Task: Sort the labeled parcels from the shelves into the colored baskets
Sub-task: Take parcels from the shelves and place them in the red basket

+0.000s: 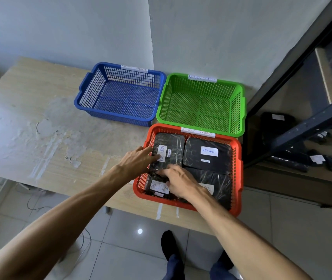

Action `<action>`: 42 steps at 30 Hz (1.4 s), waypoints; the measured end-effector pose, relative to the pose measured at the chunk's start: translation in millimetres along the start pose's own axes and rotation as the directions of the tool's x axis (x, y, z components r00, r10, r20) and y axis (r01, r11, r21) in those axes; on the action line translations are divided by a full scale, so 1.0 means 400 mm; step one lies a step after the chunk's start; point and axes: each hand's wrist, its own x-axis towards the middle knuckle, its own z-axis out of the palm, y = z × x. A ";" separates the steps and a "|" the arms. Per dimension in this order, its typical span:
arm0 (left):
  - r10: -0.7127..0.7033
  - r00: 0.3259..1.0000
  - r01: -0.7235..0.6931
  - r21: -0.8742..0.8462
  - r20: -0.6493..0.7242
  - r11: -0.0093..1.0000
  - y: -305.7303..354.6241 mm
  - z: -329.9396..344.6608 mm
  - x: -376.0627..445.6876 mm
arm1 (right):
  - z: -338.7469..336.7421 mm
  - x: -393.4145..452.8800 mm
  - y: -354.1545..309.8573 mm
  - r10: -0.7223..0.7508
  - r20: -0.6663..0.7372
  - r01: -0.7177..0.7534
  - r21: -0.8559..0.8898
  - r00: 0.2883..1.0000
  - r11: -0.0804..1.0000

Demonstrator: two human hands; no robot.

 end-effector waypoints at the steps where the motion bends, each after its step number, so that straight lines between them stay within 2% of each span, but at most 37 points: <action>1: 0.001 1.000 -0.001 -0.003 0.004 1.000 0.001 -0.006 0.004 | -0.001 0.004 0.001 0.019 0.012 -0.020 0.040 1.000 0.999; 8: 0.021 0.999 -0.020 0.035 -0.033 0.999 -0.002 -0.006 -0.002 | 0.016 0.022 0.009 0.031 0.023 -0.032 0.037 0.999 0.999; 13: 0.047 0.998 -0.044 0.047 -0.049 0.998 -0.008 0.021 -0.016 | 0.020 0.016 0.014 -0.054 0.003 0.054 -0.078 0.999 0.995; 17: 0.050 0.997 -0.048 0.049 -0.059 0.998 -0.003 0.026 -0.020 | 0.021 0.011 -0.003 -0.115 -0.054 0.098 -0.250 0.992 0.963; 22: 0.015 0.997 -0.012 0.037 -0.080 0.999 0.005 0.029 -0.018 | 0.013 0.012 -0.030 -0.167 -0.003 0.156 -0.334 0.986 0.929; 24: -0.027 0.995 0.024 -0.032 -0.101 0.999 0.009 0.008 0.006 | 0.015 0.010 -0.029 -0.157 -0.011 0.149 -0.260 0.987 0.954; 31: -0.066 0.998 0.063 -0.138 -0.016 0.988 0.002 -0.012 0.030 | 0.012 0.009 -0.008 0.027 0.010 -0.027 0.093 1.000 0.995; 35: -0.051 0.999 0.052 -0.065 0.018 0.997 0.000 0.009 0.022 | 0.015 0.020 -0.008 0.069 0.061 -0.077 0.133 0.996 0.988; 42: -0.009 1.000 0.008 -0.023 -0.026 1.000 -0.001 0.023 0.001 | 0.039 0.037 0.005 0.113 0.097 -0.126 0.144 0.989 0.982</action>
